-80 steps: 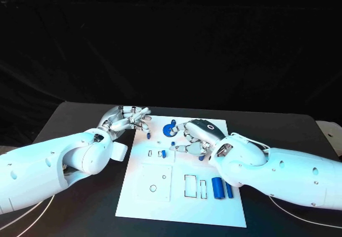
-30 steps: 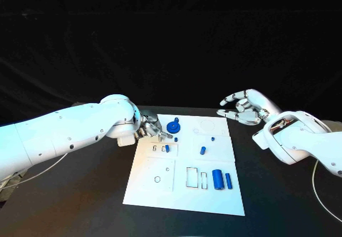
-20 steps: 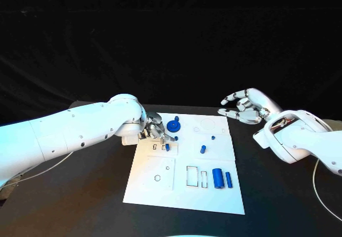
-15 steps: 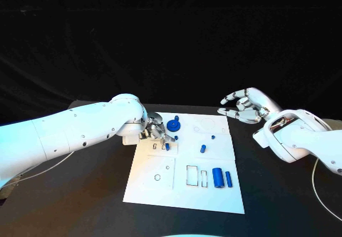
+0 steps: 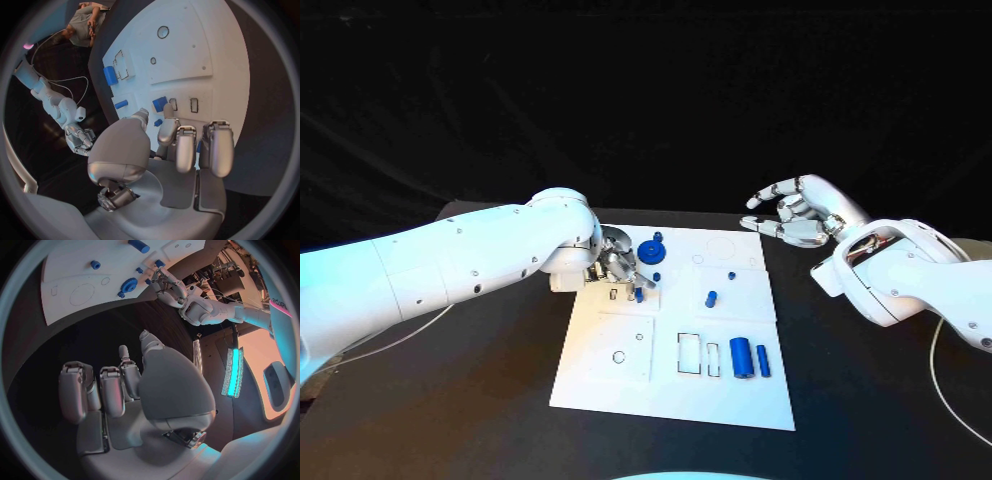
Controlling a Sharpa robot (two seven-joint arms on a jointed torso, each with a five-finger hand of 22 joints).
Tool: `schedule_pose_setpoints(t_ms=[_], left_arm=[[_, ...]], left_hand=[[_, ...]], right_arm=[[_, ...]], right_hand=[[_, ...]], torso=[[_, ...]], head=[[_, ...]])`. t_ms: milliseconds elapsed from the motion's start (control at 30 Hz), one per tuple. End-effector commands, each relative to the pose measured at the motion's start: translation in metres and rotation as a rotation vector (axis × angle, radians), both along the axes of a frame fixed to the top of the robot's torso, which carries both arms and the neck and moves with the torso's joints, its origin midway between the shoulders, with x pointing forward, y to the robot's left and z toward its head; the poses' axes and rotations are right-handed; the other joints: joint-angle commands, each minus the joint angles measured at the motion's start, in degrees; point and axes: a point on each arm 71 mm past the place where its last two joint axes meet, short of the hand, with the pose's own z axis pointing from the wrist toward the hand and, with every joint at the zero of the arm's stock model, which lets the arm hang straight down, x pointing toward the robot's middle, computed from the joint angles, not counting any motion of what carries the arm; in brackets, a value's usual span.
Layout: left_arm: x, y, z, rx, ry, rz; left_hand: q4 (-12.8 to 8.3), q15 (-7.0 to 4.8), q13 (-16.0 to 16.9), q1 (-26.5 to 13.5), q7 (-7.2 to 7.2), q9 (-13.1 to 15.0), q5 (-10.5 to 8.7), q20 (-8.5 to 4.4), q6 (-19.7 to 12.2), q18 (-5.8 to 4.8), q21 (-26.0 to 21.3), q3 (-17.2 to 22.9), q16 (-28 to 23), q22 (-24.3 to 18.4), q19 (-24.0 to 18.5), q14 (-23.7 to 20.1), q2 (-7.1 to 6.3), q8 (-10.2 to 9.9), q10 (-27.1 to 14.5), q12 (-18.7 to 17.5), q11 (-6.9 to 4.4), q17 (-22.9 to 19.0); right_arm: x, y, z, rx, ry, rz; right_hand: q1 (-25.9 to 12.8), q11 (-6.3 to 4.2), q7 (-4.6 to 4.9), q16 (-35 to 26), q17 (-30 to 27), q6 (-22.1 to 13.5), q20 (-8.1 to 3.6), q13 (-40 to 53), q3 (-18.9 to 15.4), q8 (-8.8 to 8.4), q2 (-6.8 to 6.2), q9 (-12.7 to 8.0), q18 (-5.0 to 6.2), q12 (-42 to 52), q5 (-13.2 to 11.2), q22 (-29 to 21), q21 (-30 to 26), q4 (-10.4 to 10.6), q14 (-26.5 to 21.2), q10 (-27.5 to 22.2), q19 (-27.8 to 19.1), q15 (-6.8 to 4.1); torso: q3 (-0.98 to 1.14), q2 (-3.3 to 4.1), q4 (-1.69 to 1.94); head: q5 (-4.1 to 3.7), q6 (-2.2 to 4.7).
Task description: Assemble the parts on the task board
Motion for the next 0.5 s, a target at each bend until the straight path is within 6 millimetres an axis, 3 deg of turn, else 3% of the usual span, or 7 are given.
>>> schedule_pose_setpoints(t_ms=[33,500], left_arm=[[-0.0013,-0.0018,-0.0010,0.011,0.022,-0.017],[-0.0010,-0.0044,-0.0025,0.014,0.031,-0.022]], left_hand=[[-0.1,-0.11,0.0,1.0,0.19,0.2,0.09,-0.32,-0.5,-0.71,0.2,0.7,0.2,3.3,1.2,6.1,0.08,-0.3,-0.4,-0.2,-0.12,15.1],[-0.2,-0.05,0.0,2.9,0.27,0.7,0.09,-0.23,-0.6,-0.71,0.2,2.5,0.2,3.3,1.2,6.1,-0.09,-0.7,-0.6,-0.3,-0.05,15.1]], right_arm=[[0.0001,0.0007,-0.0002,0.005,-0.002,0.006],[0.0008,0.0015,-0.0013,0.006,-0.001,0.008]], right_hand=[[0.0,0.00,-0.08,-0.4,2.5,-0.5,-0.60,3.7,0.3,0.22,-0.50,0.1,0.83,-0.6,0.3,8.7,-0.8,0.0,2.9,-0.8,0.0,-0.54],[0.0,-0.03,-0.10,-0.7,2.1,-0.6,-0.64,2.7,0.5,0.39,-0.57,0.1,1.09,-1.7,0.4,8.0,-1.9,0.0,2.9,-1.6,-0.6,-0.57]], torso=[[0.01,0.02,-0.02],[-0.03,0.07,-0.02]], head=[[0.04,-0.07],[0.03,-0.35]])
